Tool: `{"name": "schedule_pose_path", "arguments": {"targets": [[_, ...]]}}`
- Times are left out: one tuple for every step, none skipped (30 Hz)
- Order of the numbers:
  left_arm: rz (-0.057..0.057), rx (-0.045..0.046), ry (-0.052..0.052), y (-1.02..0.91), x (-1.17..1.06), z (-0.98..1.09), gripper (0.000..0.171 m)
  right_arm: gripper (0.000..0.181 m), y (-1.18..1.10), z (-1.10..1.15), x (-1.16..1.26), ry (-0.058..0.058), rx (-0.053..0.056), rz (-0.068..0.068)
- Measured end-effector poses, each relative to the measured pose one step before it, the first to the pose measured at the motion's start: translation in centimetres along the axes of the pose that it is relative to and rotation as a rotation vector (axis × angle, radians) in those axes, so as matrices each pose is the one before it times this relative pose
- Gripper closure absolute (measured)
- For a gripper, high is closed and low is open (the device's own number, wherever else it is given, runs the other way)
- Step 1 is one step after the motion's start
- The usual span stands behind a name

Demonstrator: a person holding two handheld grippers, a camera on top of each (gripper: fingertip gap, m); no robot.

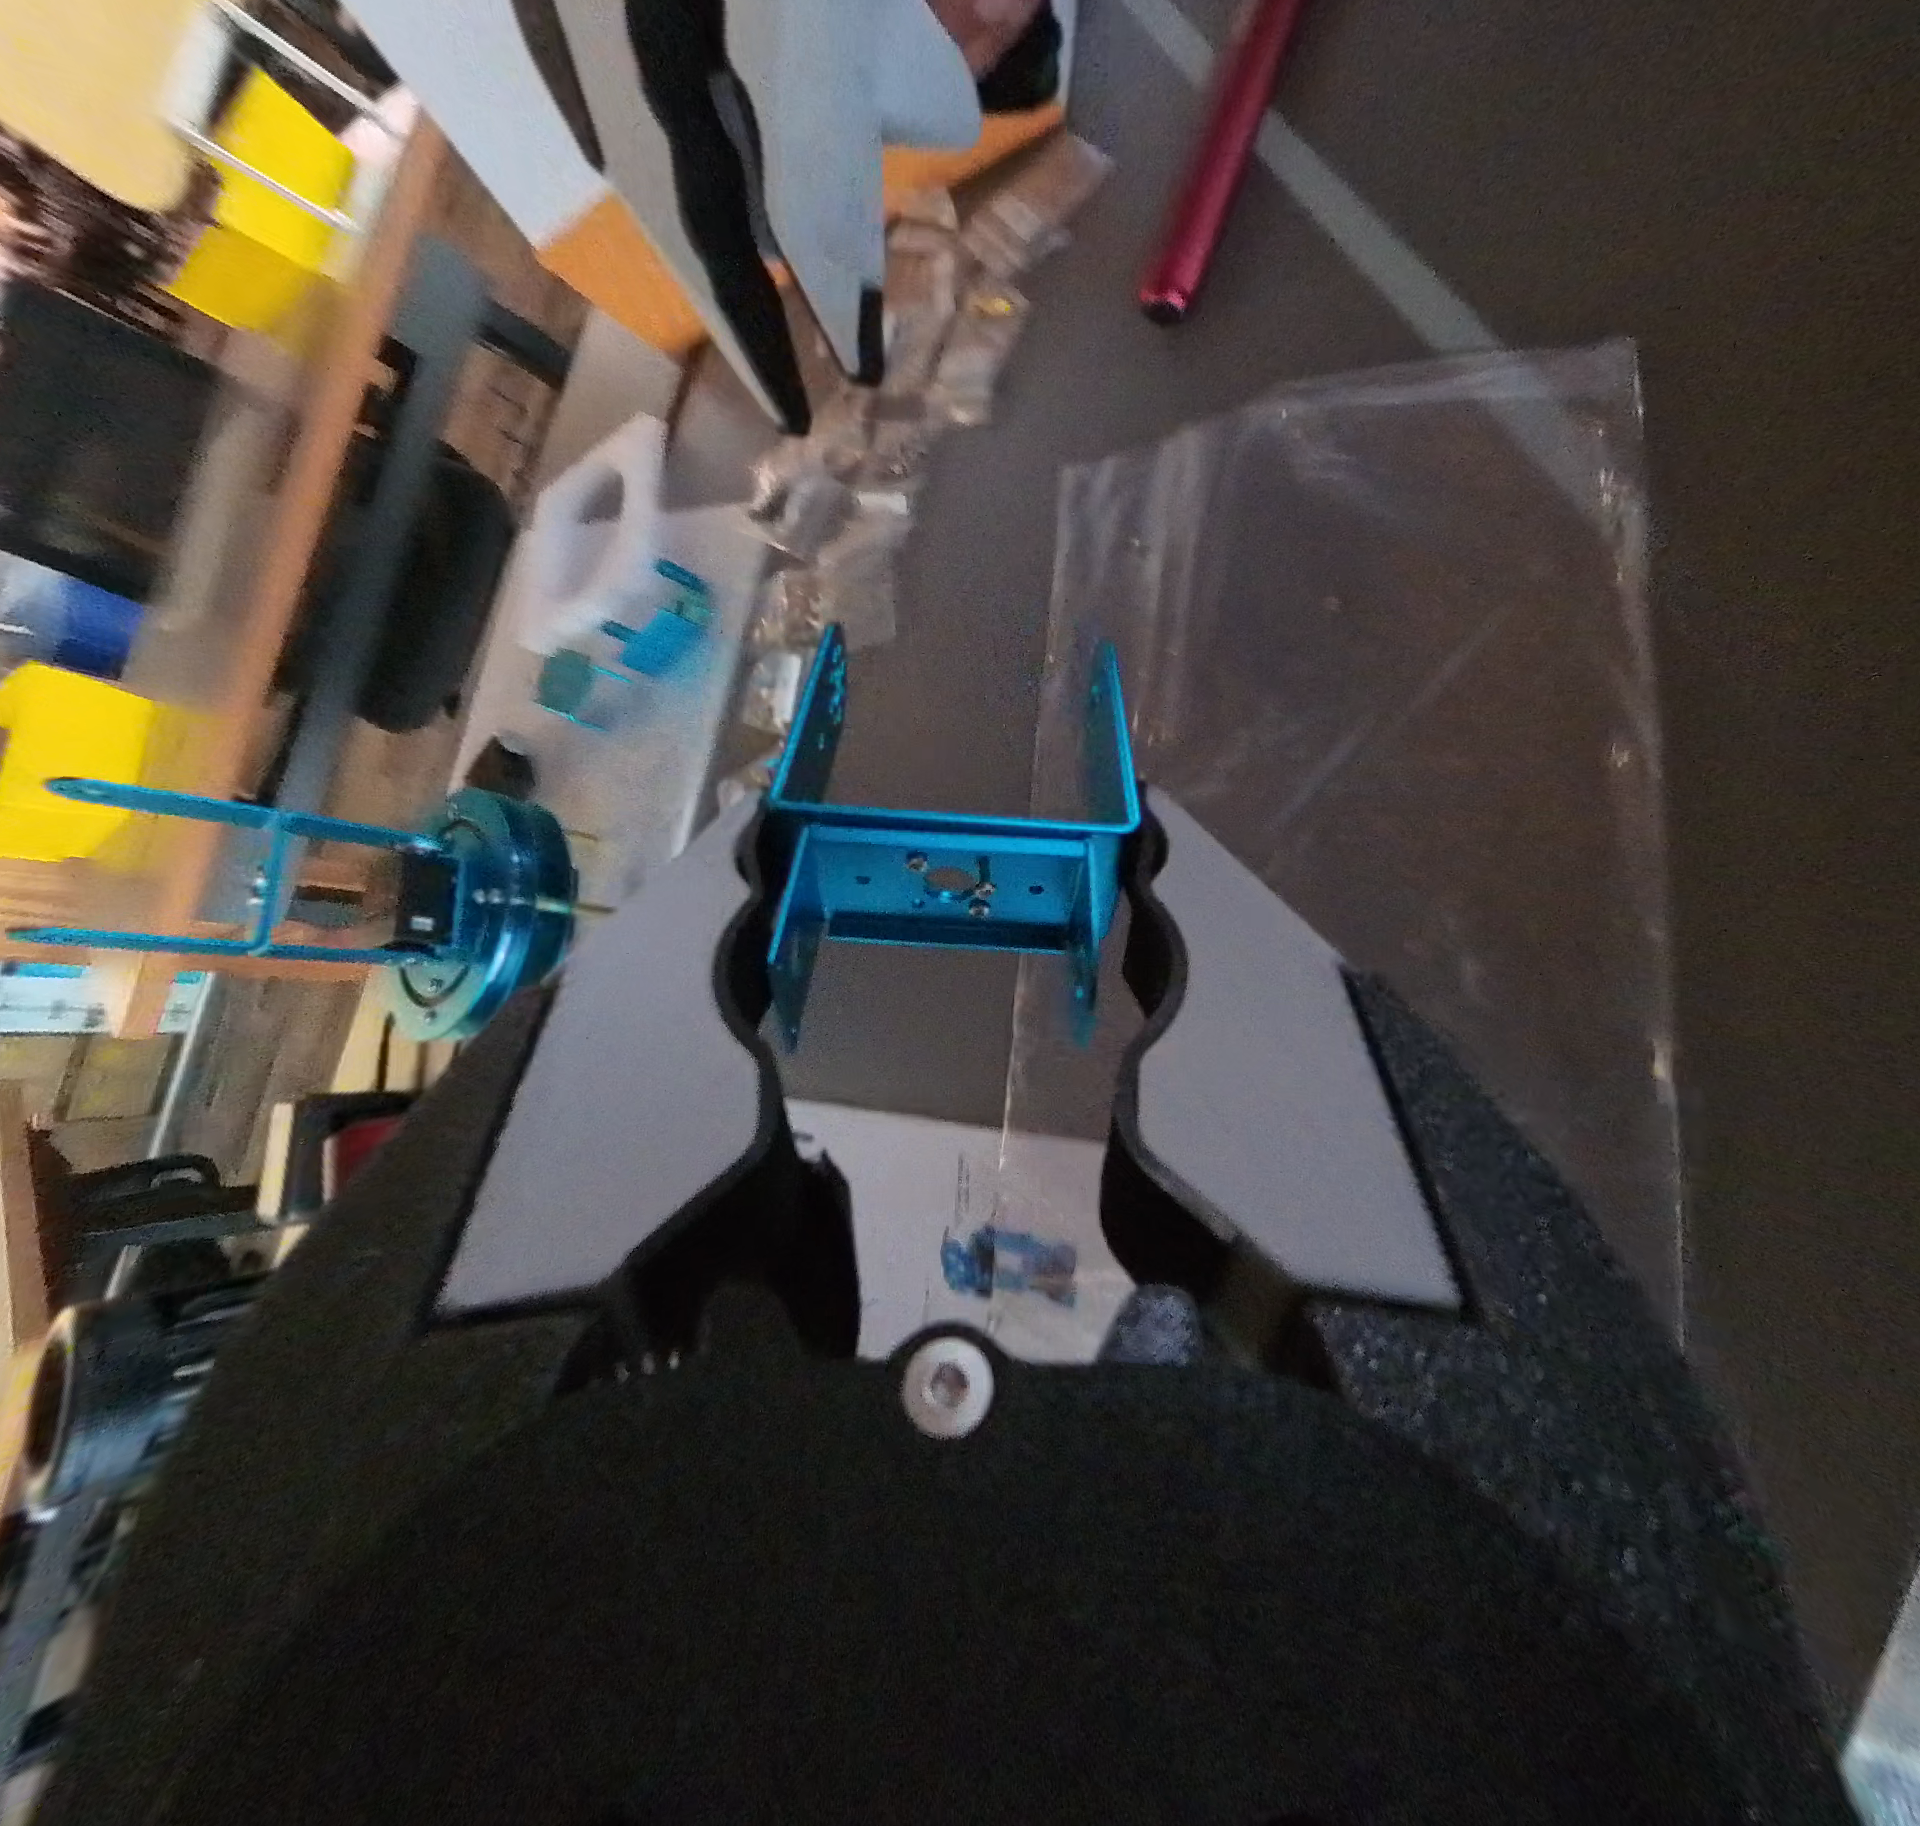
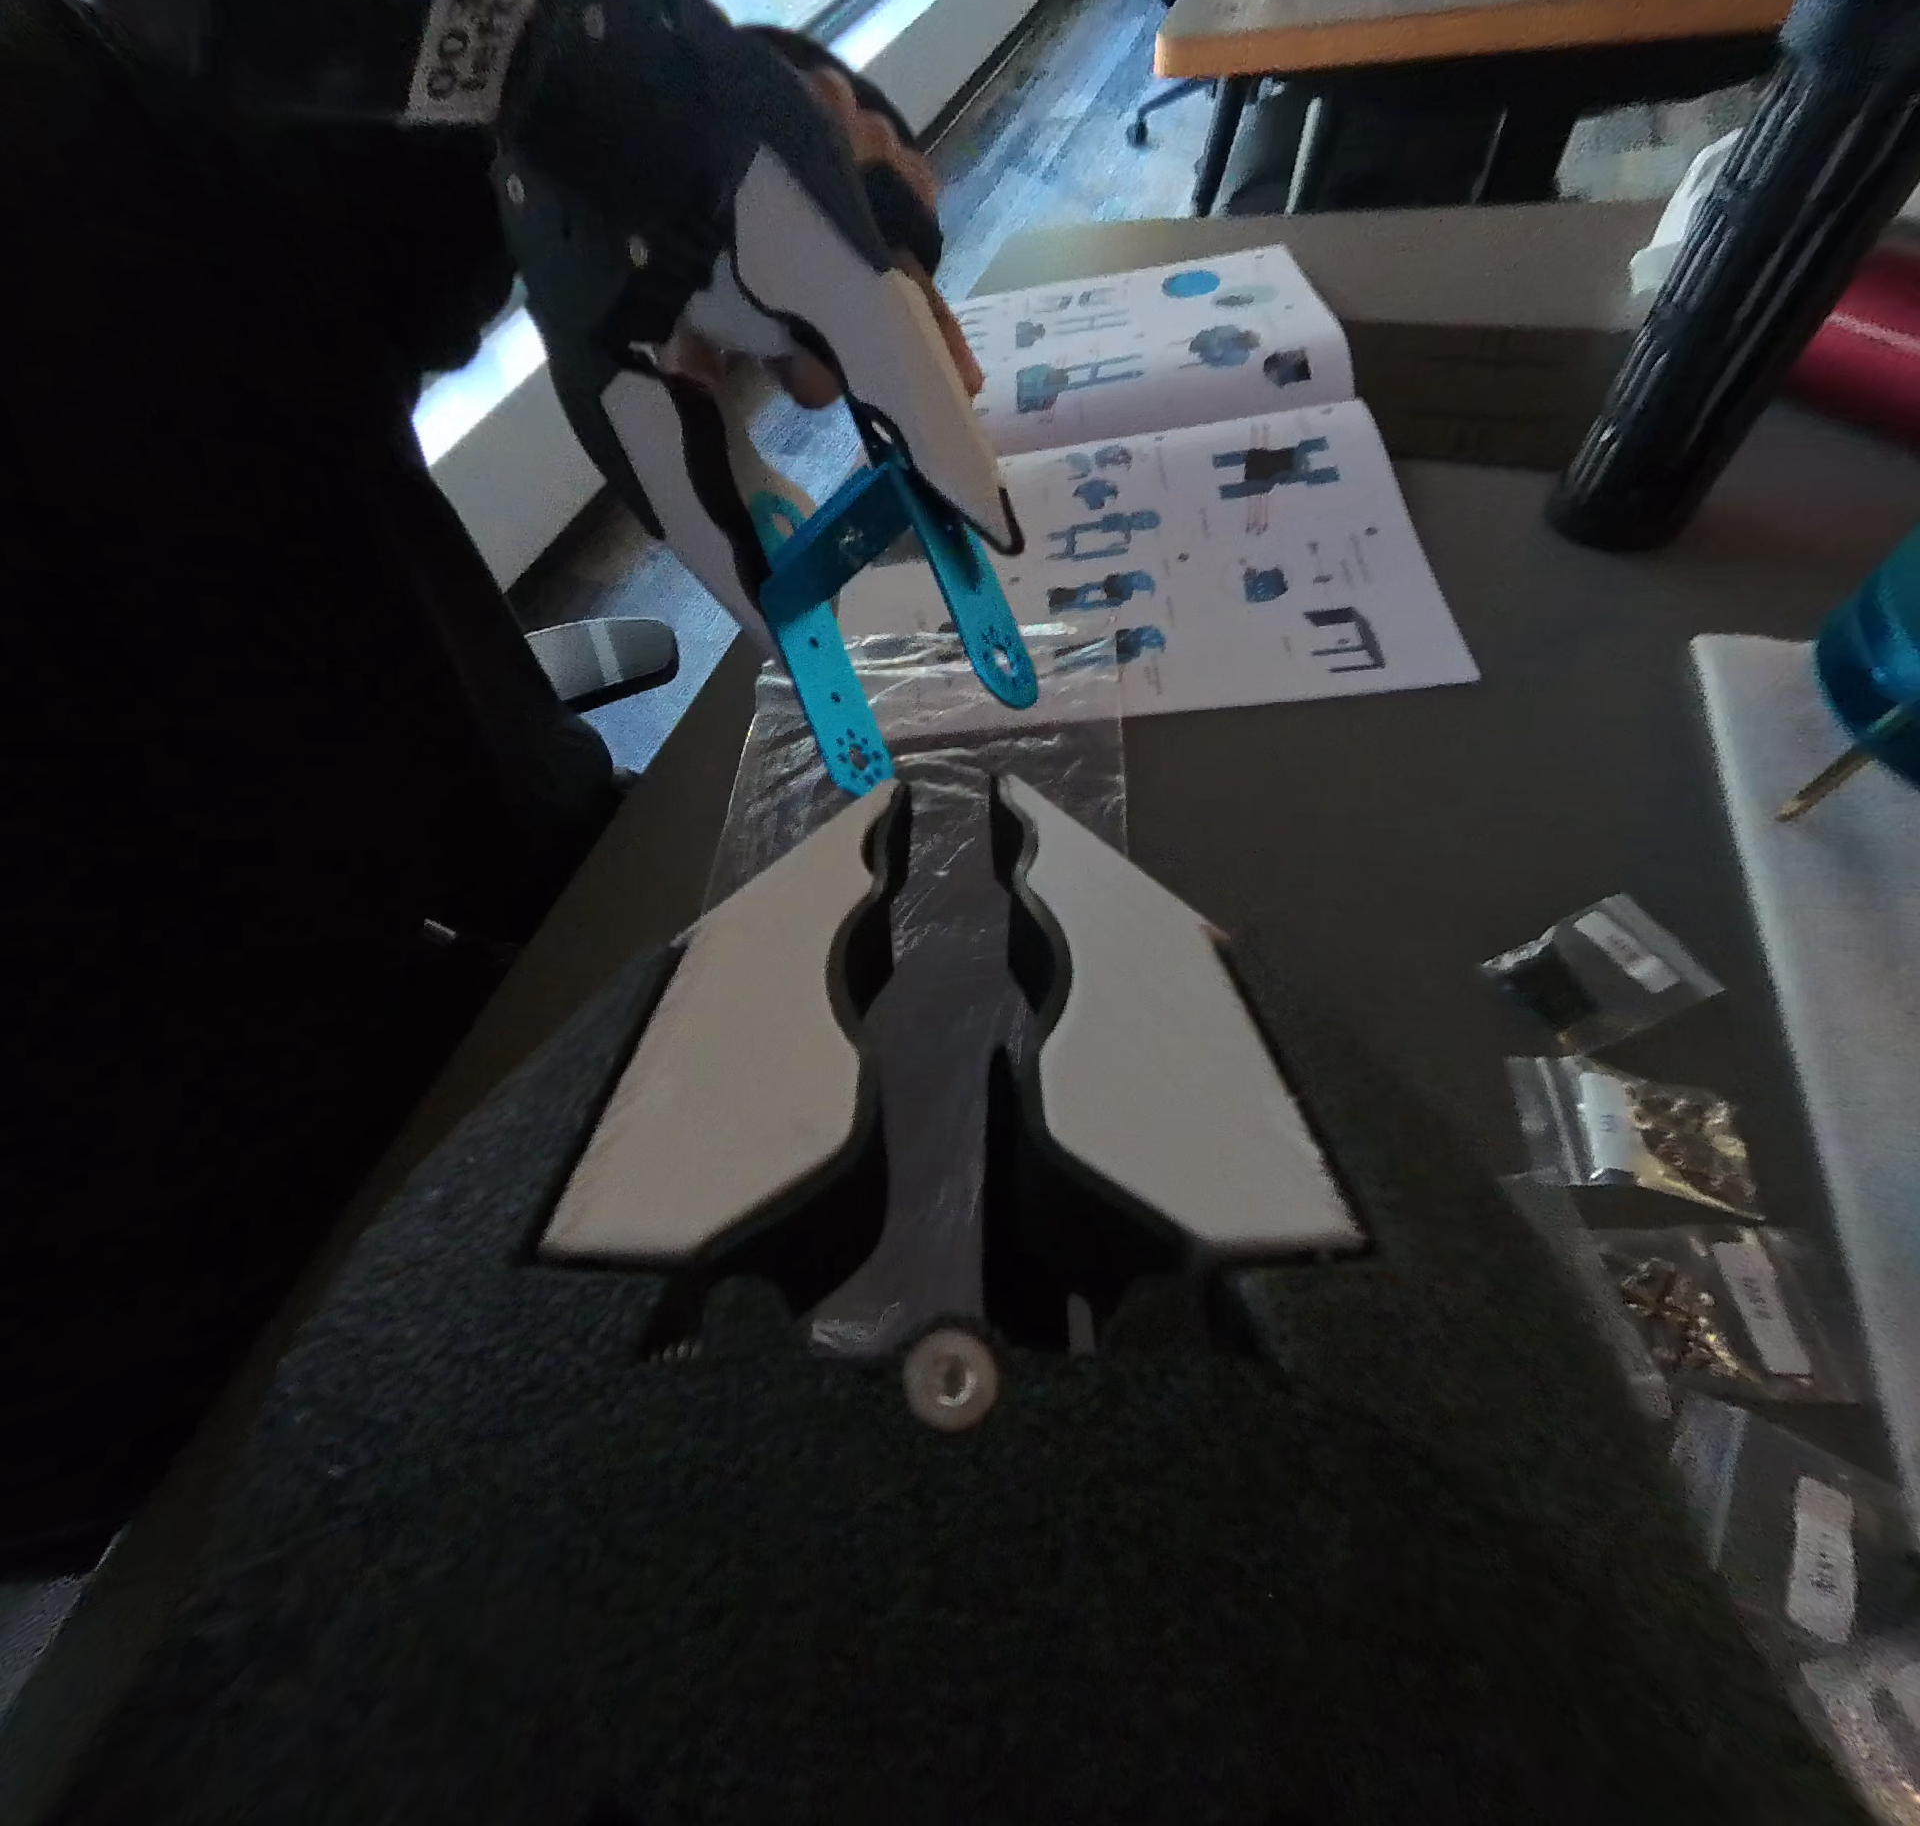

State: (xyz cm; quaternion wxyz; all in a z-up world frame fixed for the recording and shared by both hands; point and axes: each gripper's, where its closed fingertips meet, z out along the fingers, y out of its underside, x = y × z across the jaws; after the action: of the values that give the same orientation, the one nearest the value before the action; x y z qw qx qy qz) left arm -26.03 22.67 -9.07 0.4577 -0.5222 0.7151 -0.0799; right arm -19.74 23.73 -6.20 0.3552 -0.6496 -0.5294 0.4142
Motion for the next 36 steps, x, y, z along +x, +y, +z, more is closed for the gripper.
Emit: {"name": "schedule_pose_path", "arguments": {"targets": [[0.0162,-0.03421,0.0174,0.484,0.093,0.001,0.106,0.167,0.155,0.091,-0.087,-0.0100,0.0015,-0.0002],[0.0217,-0.03626,0.0118,0.520,0.082,-0.002,0.106,0.167,0.024,0.103,-0.197,-0.0108,0.0047,-0.0101],[0.0174,-0.03851,0.0254,0.550,0.361,0.026,0.106,0.164,-0.131,0.141,-0.277,-0.0080,0.0038,-0.0251],[0.0068,-0.02730,0.0427,0.388,0.663,0.018,0.106,0.155,-0.459,0.310,-0.677,-0.0169,0.0158,-0.0543],[0.0020,-0.01700,0.0434,0.220,0.623,-0.004,0.106,0.149,-0.709,0.581,-1.138,-0.0273,0.0220,-0.0792],[-0.0021,-0.01066,0.0358,0.086,0.387,-0.052,0.106,0.145,-0.718,0.839,-1.028,-0.0093,0.0123,-0.0767],[-0.0088,-0.00805,0.0439,0.025,0.344,-0.088,0.106,0.145,-0.384,0.988,-0.812,0.0046,-0.0175,-0.0635],[-0.0065,0.00323,0.0392,-0.118,0.191,-0.181,0.106,0.137,-0.285,1.062,-0.883,-0.0054,-0.0179,-0.0648],[-0.0083,0.01087,0.0425,-0.235,0.197,-0.249,0.106,0.126,-0.250,1.012,-0.957,-0.0204,-0.0129,-0.0668],[-0.0135,0.00989,0.0512,-0.218,0.314,-0.250,0.106,0.121,-0.141,0.860,-0.418,-0.0016,-0.0217,-0.0668],[-0.0139,0.00940,0.0450,-0.208,0.270,-0.228,0.106,0.119,-0.132,0.659,-0.290,0.0004,-0.0206,-0.0744],[-0.0103,0.00046,0.0444,-0.090,0.324,-0.201,0.106,0.120,0.082,0.484,0.024,0.0128,-0.0340,-0.0762],[-0.0018,-0.00460,0.0390,-0.030,0.328,-0.173,0.106,0.116,0.006,0.374,0.252,0.0204,-0.0296,-0.0673],[0.0017,-0.01210,0.0392,0.057,0.380,-0.147,0.107,0.115,-0.312,0.269,-0.089,-0.0043,-0.0100,-0.0539],[0.0049,-0.01440,0.0264,0.050,0.227,-0.117,0.107,0.115,-0.454,0.227,-0.049,-0.0004,-0.0046,-0.0478],[0.0032,-0.01291,0.0277,-0.009,0.273,-0.082,0.106,0.114,-0.274,0.284,-0.063,0.0004,-0.0165,-0.0475],[0.0008,-0.00712,0.0294,-0.104,0.331,-0.099,0.106,0.112,0.046,0.404,0.016,0.0057,-0.0337,-0.0448],[0.0011,-0.00460,0.0260,-0.150,0.321,-0.071,0.106,0.108,0.065,0.474,0.021,0.0077,-0.0315,-0.0418],[0.0035,-0.01166,0.0196,-0.055,0.244,-0.010,0.106,0.107,-0.157,0.465,-0.030,0.0066,-0.0117,-0.0340],[0.0104,-0.01287,0.0073,-0.029,0.084,0.038,0.106,0.108,-0.153,0.472,-0.306,-0.0128,-0.0059,-0.0218],[0.0092,-0.01321,0.0043,-0.038,0.025,0.085,0.106,0.108,0.004,0.501,-0.417,-0.0239,-0.0112,-0.0098],[0.0067,-0.00916,0.0053,-0.088,0.016,0.088,0.107,0.108,0.190,0.490,-0.249,-0.0128,-0.0193,-0.0102],[0.0040,-0.00317,0.0060,-0.164,0.022,0.071,0.107,0.108,0.324,0.443,-0.220,-0.0073,-0.0236,-0.0161],[0.0031,-0.00679,0.0030,-0.073,-0.025,0.093,0.107,0.111,0.433,0.345,-0.201,-0.0063,-0.0285,-0.0136],[0.0110,-0.01753,-0.0130,0.132,-0.236,0.115,0.107,0.114,0.408,0.181,-0.100,-0.0011,-0.0271,-0.0088],[0.0118,-0.01620,-0.0122,0.178,-0.213,0.104,0.107,0.115,0.214,0.003,0.002,0.0047,-0.0160,-0.0063],[0.0009,-0.00120,0.0013,-0.066,-0.049,0.062,0.107,0.116,-0.042,-0.119,-0.028,-0.0005,-0.0008,0.0000],[0.0001,0.00075,0.0057,-0.092,0.022,0.053,0.107,0.116,-0.130,-0.175,0.147,0.0085,0.0044,0.0010],[0.0072,-0.01149,-0.0002,0.116,-0.028,0.105,0.107,0.114,-0.058,-0.191,0.457,0.0307,0.0029,-0.0108],[0.0128,-0.01900,-0.0047,0.266,-0.040,0.173,0.107,0.114,0.061,-0.162,0.185,0.0141,-0.0026,-0.0115],[0.0107,-0.01687,0.0004,0.217,0.052,0.192,0.106,0.114,0.110,-0.107,0.088,0.0044,-0.0044,-0.0026],[0.0050,-0.01145,0.0051,0.107,0.111,0.182,0.107,0.112,0.062,-0.050,-0.075,-0.0075,-0.0016,0.0067],[0.0050,-0.00724,0.0013,0.024,0.050,0.145,0.106,0.112,0.064,0.024,-0.188,-0.0146,-0.0019,0.0079],[0.0053,-0.00840,0.0013,0.032,0.047,0.086,0.106,0.110,0.123,0.118,-0.203,-0.0128,-0.0052,0.0046],[0.0061,-0.00789,-0.0017,0.017,-0.014,0.050,0.107,0.108,0.161,0.171,-0.215,-0.0126,-0.0078,0.0058],[0.0047,-0.00422,-0.0045,-0.020,-0.064,0.010,0.106,0.107,0.171,0.174,-0.203,-0.0119,-0.0092,0.0048]]}}
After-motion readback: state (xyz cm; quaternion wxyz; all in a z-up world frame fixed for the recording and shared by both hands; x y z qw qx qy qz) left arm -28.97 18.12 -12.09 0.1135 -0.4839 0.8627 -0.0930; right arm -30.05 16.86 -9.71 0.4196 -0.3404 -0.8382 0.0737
